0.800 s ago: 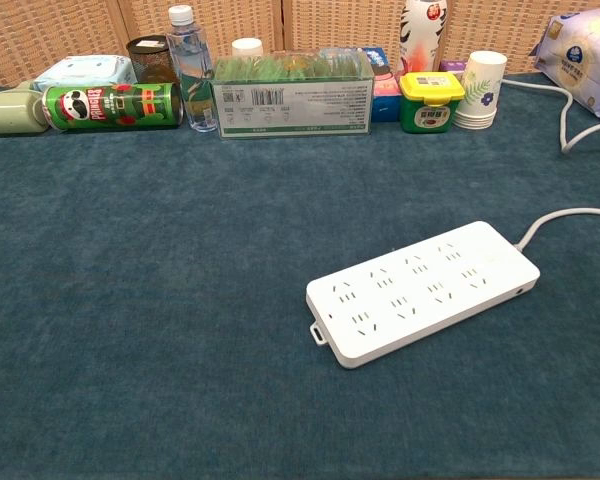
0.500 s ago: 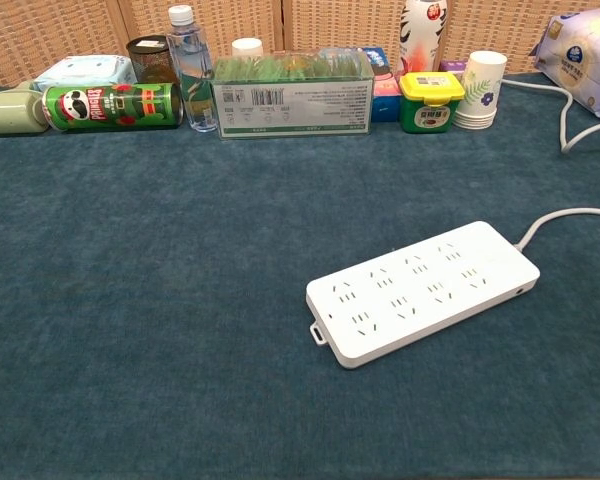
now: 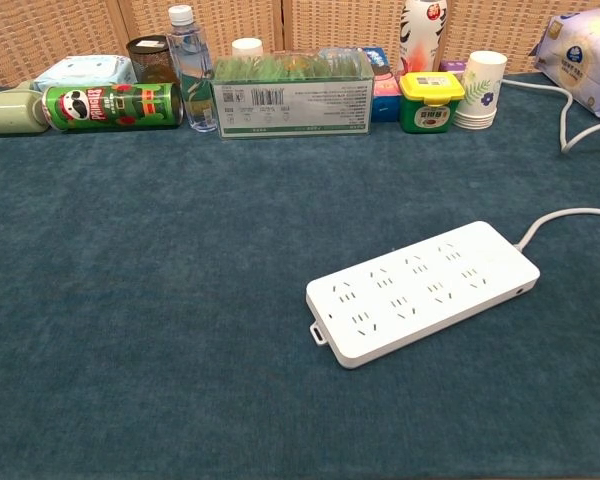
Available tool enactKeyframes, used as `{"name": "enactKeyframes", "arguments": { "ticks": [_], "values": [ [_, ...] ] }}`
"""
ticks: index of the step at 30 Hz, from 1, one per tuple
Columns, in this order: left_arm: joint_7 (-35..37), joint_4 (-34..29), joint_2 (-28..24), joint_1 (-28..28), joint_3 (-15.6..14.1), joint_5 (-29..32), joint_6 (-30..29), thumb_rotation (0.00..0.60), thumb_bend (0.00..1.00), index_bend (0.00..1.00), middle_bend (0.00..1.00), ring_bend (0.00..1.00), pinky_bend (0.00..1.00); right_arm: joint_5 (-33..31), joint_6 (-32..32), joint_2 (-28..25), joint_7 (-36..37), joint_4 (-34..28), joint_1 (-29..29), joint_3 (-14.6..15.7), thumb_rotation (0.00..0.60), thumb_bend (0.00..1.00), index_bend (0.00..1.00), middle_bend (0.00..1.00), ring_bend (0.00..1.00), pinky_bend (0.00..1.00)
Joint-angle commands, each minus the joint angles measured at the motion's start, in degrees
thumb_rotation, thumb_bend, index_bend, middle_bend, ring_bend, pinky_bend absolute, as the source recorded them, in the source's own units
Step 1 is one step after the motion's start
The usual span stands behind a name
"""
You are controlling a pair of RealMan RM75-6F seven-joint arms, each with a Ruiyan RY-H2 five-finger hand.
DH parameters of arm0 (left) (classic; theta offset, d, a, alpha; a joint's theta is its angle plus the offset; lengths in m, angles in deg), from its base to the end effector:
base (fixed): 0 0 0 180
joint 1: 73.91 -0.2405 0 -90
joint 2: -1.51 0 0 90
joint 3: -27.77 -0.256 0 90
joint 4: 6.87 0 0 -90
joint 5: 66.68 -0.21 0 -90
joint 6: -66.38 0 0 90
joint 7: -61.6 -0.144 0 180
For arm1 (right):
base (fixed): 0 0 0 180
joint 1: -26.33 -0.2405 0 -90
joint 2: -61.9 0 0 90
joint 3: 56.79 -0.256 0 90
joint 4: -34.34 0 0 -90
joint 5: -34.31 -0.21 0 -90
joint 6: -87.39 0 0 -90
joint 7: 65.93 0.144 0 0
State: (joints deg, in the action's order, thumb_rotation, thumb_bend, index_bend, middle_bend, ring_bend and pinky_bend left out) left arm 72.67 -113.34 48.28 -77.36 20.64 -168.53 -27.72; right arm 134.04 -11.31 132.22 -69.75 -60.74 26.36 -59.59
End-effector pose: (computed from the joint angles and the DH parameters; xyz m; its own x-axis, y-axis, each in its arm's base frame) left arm -0.2676 0.1008 0.2126 0.2526 0.0958 0.9628 0.9649 -0.0989 -0.2433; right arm -0.2629 -0.1490 0.1452 0.2846 0.2078 0.9359 -0.9342 -0.1591 0.3194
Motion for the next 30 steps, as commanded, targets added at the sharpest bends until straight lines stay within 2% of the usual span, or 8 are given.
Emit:
{"name": "enactKeyframes", "arguments": {
  "ticks": [1, 3, 4, 6, 10, 17, 22, 30],
  "values": [
    [0.40, 0.03, -0.08, -0.11, -0.01, -0.02, -0.29, 0.600, 0.11, 0.00, 0.00, 0.00, 0.02, -0.59, 0.81, 1.45, 0.78, 0.91, -0.62, -0.37, 0.600, 0.06, 0.18, 0.78, 0.74, 0.76],
    [0.97, 0.12, -0.16, -0.30, 0.17, 0.46, -0.80, 0.600, 0.11, 0.00, 0.00, 0.00, 0.02, -0.53, 2.14, 2.62, 0.81, 2.20, -1.58, -0.52, 0.600, 0.12, 0.16, 0.90, 0.86, 0.94],
    [1.27, 0.12, -0.21, -0.34, 0.24, 0.69, -0.92, 0.600, 0.11, 0.00, 0.00, 0.00, 0.02, -0.66, 3.51, 2.86, 0.46, 2.44, -2.23, -0.43, 0.600, 0.14, 0.15, 0.93, 0.90, 0.97],
    [1.66, 0.15, -0.30, -0.37, 0.33, 0.98, -1.02, 0.600, 0.11, 0.00, 0.00, 0.00, 0.02, -0.95, 6.19, 2.67, -0.71, 1.98, -3.42, -0.23, 0.600, 0.26, 0.13, 0.98, 0.98, 1.00],
    [1.85, 0.21, -0.39, -0.34, 0.32, 0.84, -1.01, 0.600, 0.11, 0.00, 0.00, 0.00, 0.02, -1.01, 11.67, 2.05, -5.37, -0.10, -6.18, -0.15, 0.600, 0.50, 0.12, 1.00, 1.00, 1.00],
    [1.78, 0.21, -0.43, -0.17, 0.37, 1.00, -0.59, 0.600, 0.11, 0.00, 0.00, 0.00, 0.02, -2.99, 21.83, 0.56, -9.58, -6.12, -10.74, 0.60, 0.600, 0.57, 0.16, 1.00, 1.00, 1.00],
    [1.82, 0.17, -0.52, -0.01, 0.30, 1.02, -0.16, 0.600, 0.11, 0.00, 0.00, 0.00, 0.02, -7.69, 28.93, 0.24, -12.51, -9.07, -14.04, -0.27, 0.600, 0.59, 0.21, 1.00, 1.00, 1.00],
    [1.21, -0.31, -0.53, 0.45, 0.41, 1.58, 0.98, 0.600, 0.11, 0.00, 0.00, 0.00, 0.02, -14.51, 35.80, 0.90, -18.55, -11.55, -17.69, -1.29, 0.600, 0.61, 0.28, 1.00, 1.00, 1.00]
  ]
}}
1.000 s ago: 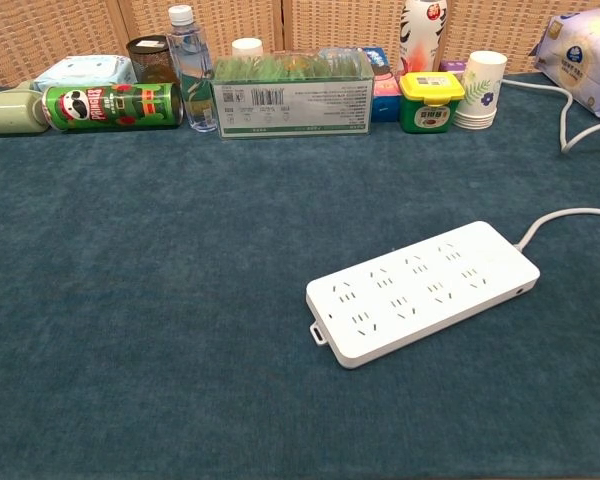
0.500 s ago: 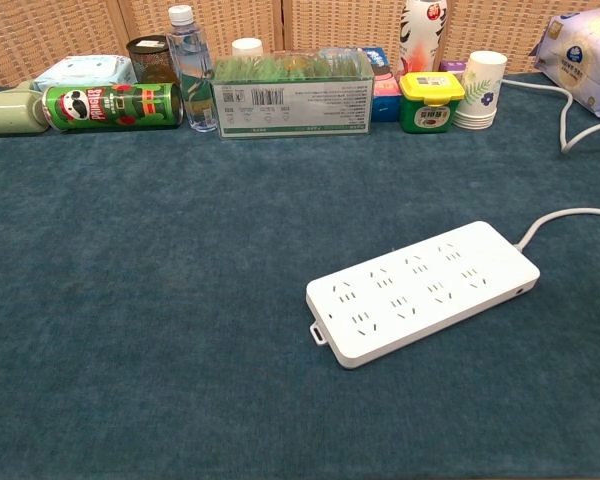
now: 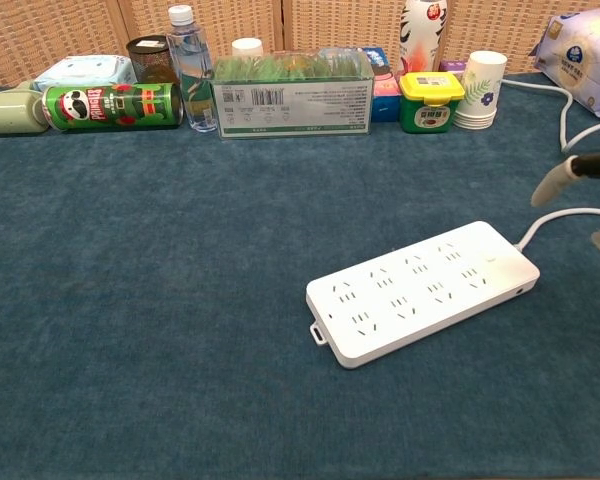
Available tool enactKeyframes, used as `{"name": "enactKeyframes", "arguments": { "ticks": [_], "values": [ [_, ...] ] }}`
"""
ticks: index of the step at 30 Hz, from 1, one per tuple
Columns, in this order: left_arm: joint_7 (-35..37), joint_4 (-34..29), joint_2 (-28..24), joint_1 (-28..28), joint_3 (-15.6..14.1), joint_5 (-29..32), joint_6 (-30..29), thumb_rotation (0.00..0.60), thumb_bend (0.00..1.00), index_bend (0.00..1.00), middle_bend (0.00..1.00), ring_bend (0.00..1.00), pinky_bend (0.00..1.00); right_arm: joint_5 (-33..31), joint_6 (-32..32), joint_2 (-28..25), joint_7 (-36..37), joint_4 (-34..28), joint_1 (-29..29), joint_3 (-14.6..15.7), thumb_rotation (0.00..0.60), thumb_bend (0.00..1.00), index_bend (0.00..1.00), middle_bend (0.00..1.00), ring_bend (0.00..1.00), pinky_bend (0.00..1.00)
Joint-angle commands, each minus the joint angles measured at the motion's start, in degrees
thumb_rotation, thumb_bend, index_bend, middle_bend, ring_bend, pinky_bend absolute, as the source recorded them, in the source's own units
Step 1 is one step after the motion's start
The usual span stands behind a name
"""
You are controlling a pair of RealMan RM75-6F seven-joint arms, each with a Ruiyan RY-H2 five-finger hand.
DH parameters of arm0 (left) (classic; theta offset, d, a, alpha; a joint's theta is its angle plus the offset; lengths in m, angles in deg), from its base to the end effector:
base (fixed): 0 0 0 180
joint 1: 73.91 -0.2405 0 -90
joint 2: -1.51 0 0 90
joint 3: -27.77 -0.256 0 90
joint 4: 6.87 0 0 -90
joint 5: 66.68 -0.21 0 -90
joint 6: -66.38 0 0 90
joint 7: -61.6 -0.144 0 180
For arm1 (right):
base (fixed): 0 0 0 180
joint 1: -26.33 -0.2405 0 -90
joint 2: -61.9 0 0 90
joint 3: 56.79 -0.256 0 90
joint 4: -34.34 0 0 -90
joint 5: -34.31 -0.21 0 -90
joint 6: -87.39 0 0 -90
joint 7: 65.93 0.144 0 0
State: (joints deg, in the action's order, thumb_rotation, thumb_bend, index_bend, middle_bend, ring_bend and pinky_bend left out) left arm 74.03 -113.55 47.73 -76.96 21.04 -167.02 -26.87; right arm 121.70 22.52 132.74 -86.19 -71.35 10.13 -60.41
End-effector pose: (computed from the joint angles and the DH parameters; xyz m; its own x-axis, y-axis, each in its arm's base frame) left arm -0.2703 0.1044 0.2151 0.2390 0.0991 0.9659 0.9696 -0.0782 -0.2319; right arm -0.2100 -0.2136 0.0625 0.4705 -0.2337 0.8509 -0.8563 -0.3540 0.3762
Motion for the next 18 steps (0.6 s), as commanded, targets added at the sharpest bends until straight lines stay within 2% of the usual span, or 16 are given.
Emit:
{"name": "enactKeyframes", "arguments": {
  "ticks": [1, 9, 18],
  "values": [
    [-0.29, -0.17, 0.04, 0.05, 0.02, 0.10, 0.16, 0.600, 0.11, 0.00, 0.00, 0.00, 0.02, -3.00, 2.54, 0.60, -2.91, -1.08, -1.85, -0.58, 0.600, 0.61, 0.28, 1.00, 1.00, 1.00],
    [-1.47, -0.75, 0.29, 0.23, 0.12, 0.52, 0.86, 0.600, 0.11, 0.00, 0.00, 0.00, 0.02, -8.55, 5.56, 2.74, -8.12, -1.89, -4.73, -1.34, 0.600, 0.61, 0.28, 1.00, 1.00, 1.00],
    [-1.95, -0.94, 0.36, 0.28, 0.18, 0.77, 1.14, 0.600, 0.11, 0.00, 0.00, 0.00, 0.02, -13.36, 6.49, 6.76, -12.10, 0.65, -7.03, -1.51, 0.600, 0.61, 0.28, 1.00, 1.00, 1.00]
  ]
}}
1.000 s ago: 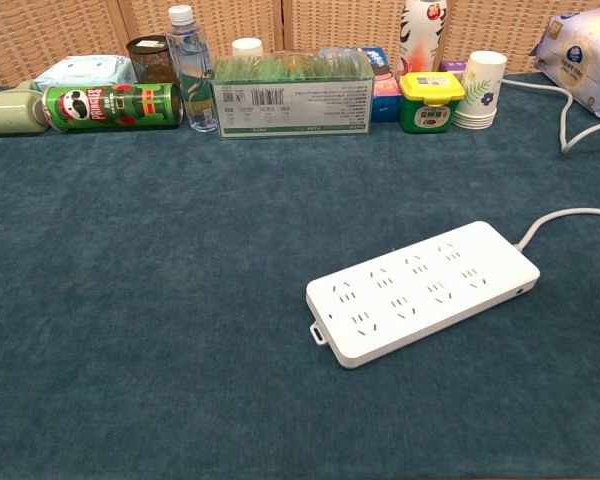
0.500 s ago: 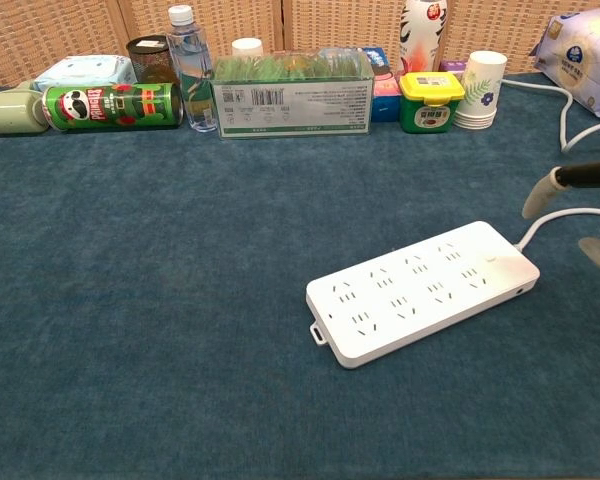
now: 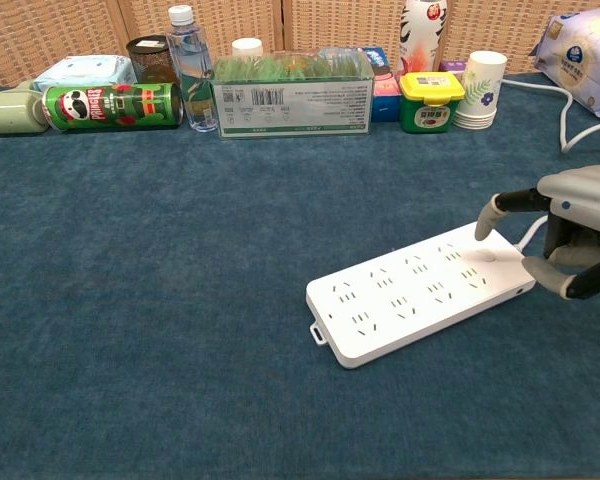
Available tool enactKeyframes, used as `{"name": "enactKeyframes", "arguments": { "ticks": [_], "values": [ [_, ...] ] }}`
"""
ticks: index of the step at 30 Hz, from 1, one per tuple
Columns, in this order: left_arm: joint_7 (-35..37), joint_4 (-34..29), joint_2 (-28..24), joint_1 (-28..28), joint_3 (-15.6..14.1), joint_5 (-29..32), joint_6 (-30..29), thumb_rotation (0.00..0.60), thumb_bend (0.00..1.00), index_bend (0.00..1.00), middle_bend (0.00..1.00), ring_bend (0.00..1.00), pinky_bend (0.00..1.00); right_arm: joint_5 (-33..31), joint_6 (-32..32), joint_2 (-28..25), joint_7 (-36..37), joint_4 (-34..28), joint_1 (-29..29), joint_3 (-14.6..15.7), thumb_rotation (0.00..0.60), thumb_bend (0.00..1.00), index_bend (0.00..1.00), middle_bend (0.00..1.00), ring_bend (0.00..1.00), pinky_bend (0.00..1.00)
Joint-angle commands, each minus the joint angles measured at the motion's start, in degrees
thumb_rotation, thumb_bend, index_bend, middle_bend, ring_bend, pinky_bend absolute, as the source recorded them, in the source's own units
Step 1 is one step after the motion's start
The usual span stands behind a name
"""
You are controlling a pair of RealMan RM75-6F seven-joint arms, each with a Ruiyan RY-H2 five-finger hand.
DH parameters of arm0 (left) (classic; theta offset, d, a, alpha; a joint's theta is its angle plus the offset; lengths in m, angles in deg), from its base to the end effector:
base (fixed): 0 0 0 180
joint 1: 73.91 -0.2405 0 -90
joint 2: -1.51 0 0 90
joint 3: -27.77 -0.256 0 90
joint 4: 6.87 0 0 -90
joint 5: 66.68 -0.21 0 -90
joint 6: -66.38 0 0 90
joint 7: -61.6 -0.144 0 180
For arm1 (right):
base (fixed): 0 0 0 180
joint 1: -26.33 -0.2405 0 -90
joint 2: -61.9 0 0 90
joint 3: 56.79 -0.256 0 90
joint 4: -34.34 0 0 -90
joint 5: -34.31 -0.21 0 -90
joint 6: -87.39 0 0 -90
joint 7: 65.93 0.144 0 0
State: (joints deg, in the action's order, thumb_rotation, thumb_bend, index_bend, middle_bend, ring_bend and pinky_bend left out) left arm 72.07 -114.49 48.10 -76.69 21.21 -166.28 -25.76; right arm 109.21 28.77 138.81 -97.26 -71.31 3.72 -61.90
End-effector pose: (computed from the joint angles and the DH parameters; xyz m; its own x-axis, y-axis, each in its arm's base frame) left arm -0.2692 0.1066 0.2109 0.2523 0.1071 0.9617 0.9668 -0.0695 -0.2459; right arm -0.1904 -0.2347 0.0237 0.5246 -0.3132 0.7917 -0.8348 -0.3717 0.4061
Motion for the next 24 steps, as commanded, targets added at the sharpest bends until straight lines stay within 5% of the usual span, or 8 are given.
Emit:
{"name": "enactKeyframes", "arguments": {
  "ticks": [1, 24],
  "values": [
    [0.00, -0.02, -0.01, 0.03, 0.03, 0.09, 0.06, 0.600, 0.11, 0.00, 0.00, 0.00, 0.02, -1.44, 0.29, 1.01, -1.59, 0.81, -0.88, -0.03, 0.600, 0.61, 0.28, 1.00, 1.00, 1.00],
    [-0.03, -0.14, -0.04, 0.20, 0.11, 0.36, 0.50, 0.600, 0.11, 0.00, 0.00, 0.00, 0.02, -8.02, -0.93, 1.72, -5.67, 1.22, -3.75, 1.38, 0.600, 0.61, 0.29, 1.00, 1.00, 1.00]
  ]
}}
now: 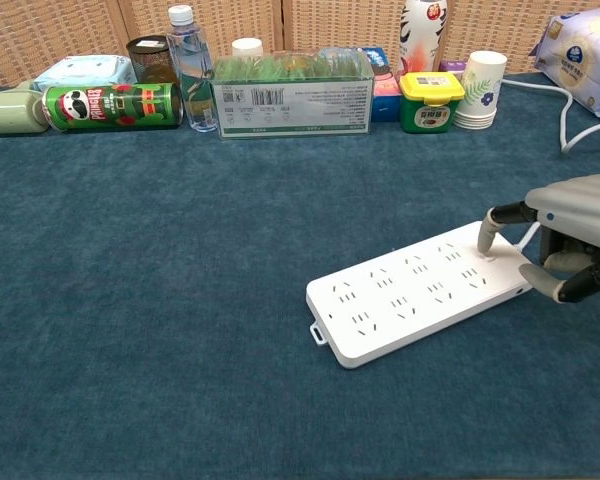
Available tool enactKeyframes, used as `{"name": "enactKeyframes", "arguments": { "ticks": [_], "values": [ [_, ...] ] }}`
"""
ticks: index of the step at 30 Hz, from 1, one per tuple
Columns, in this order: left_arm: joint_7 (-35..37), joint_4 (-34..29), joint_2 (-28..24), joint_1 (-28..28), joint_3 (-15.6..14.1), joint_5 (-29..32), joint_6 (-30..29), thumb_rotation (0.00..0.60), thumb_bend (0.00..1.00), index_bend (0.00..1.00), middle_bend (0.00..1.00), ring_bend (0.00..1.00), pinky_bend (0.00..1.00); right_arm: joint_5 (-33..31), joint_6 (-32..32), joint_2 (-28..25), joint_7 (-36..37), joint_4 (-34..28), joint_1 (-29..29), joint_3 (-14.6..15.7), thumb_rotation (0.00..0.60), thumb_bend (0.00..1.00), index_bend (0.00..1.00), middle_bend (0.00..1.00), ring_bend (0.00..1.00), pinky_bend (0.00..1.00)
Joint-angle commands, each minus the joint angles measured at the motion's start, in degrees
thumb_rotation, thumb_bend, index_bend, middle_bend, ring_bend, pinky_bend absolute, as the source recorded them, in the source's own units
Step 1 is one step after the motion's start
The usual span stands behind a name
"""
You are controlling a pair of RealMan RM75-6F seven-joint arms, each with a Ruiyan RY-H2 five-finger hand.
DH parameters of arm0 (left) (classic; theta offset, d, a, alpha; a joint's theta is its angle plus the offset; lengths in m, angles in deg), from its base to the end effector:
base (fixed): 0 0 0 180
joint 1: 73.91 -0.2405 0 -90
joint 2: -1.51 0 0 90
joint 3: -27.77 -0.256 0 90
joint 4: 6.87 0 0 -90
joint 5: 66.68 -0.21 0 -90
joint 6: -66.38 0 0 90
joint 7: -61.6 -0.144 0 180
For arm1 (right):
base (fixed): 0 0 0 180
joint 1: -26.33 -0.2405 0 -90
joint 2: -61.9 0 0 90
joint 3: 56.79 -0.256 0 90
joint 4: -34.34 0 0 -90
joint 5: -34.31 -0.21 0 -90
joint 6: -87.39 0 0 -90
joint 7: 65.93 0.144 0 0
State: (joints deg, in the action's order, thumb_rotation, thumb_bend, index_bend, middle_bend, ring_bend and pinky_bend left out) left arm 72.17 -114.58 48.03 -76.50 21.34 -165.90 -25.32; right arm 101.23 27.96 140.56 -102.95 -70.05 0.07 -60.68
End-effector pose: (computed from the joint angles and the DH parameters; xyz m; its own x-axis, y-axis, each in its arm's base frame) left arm -0.2697 0.1079 0.2107 0.2513 0.1106 0.9616 0.9672 -0.0656 -0.2453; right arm -0.1947 -0.2446 0.0136 0.5738 -0.3373 0.7463 -0.8130 -0.3444 0.4695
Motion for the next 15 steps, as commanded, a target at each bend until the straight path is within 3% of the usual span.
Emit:
{"name": "enactKeyframes", "arguments": {
  "ticks": [1, 15],
  "values": [
    [-0.19, -0.07, 0.04, 0.02, -0.01, -0.01, 0.08, 0.600, 0.11, 0.00, 0.00, 0.00, 0.02, -0.06, -0.13, -0.01, -0.02, 0.01, -0.17, 0.25, 0.600, 0.61, 0.29, 1.00, 1.00, 1.00],
    [-0.21, -0.17, 0.05, -0.01, 0.01, 0.06, 0.07, 0.600, 0.11, 0.00, 0.00, 0.00, 0.02, -1.54, -0.43, 0.99, -0.32, 1.44, -1.33, 1.39, 0.600, 0.61, 0.31, 1.00, 1.00, 1.00]
  ]
}}
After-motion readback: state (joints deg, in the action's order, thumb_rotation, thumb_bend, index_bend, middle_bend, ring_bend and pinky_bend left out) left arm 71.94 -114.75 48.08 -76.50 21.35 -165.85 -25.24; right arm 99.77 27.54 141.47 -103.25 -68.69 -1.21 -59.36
